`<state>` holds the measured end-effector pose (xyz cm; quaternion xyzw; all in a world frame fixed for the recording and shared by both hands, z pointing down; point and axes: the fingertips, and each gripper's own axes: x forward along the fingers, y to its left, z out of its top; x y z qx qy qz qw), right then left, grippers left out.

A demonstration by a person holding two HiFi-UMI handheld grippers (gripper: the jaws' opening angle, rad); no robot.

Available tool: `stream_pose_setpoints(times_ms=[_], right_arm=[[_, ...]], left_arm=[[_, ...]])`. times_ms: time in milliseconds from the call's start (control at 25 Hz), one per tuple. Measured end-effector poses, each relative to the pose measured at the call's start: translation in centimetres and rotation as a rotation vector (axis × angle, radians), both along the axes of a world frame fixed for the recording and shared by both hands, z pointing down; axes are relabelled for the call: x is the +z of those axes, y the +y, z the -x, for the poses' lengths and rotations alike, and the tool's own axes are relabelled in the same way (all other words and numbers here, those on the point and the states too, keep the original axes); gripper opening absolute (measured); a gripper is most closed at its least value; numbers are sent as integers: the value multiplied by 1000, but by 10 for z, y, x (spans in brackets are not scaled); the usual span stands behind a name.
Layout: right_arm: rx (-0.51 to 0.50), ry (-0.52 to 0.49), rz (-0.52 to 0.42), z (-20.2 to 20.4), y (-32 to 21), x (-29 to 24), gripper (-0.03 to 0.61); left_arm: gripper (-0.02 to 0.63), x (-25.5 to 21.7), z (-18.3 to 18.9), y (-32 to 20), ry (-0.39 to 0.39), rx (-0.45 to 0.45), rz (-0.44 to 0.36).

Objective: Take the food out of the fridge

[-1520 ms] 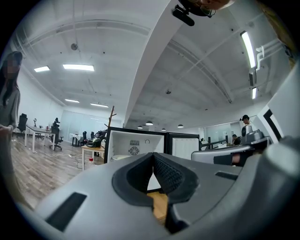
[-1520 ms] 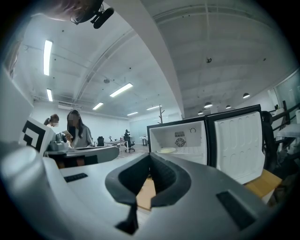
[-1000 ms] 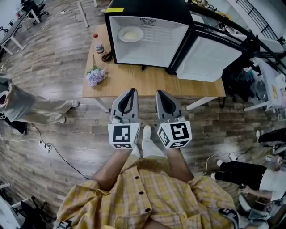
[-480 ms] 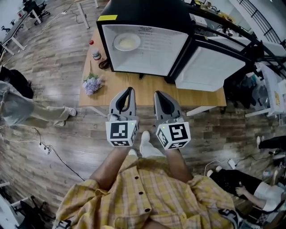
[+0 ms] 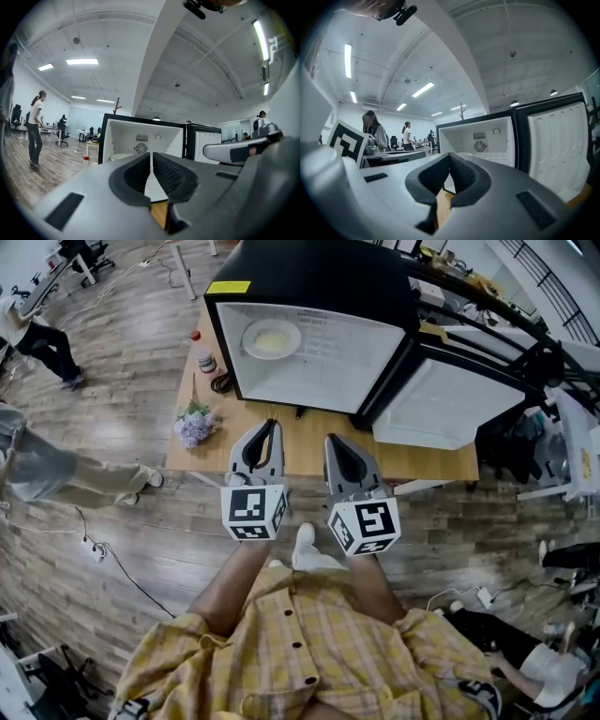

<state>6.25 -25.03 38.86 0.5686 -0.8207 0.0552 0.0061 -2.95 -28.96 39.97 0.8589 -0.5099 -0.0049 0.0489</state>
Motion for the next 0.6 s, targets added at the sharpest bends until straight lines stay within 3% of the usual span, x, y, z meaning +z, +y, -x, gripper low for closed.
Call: stream_pose_setpoints(times_ms=[400,600], right_arm=[[-9,-9,8,-8,-22,5,8],[-20,-10,7,-11,-31,4,8]], left_arm=[[11,15,-5,-37,31,-7,66],[49,20,-8,-51,71,-8,101]])
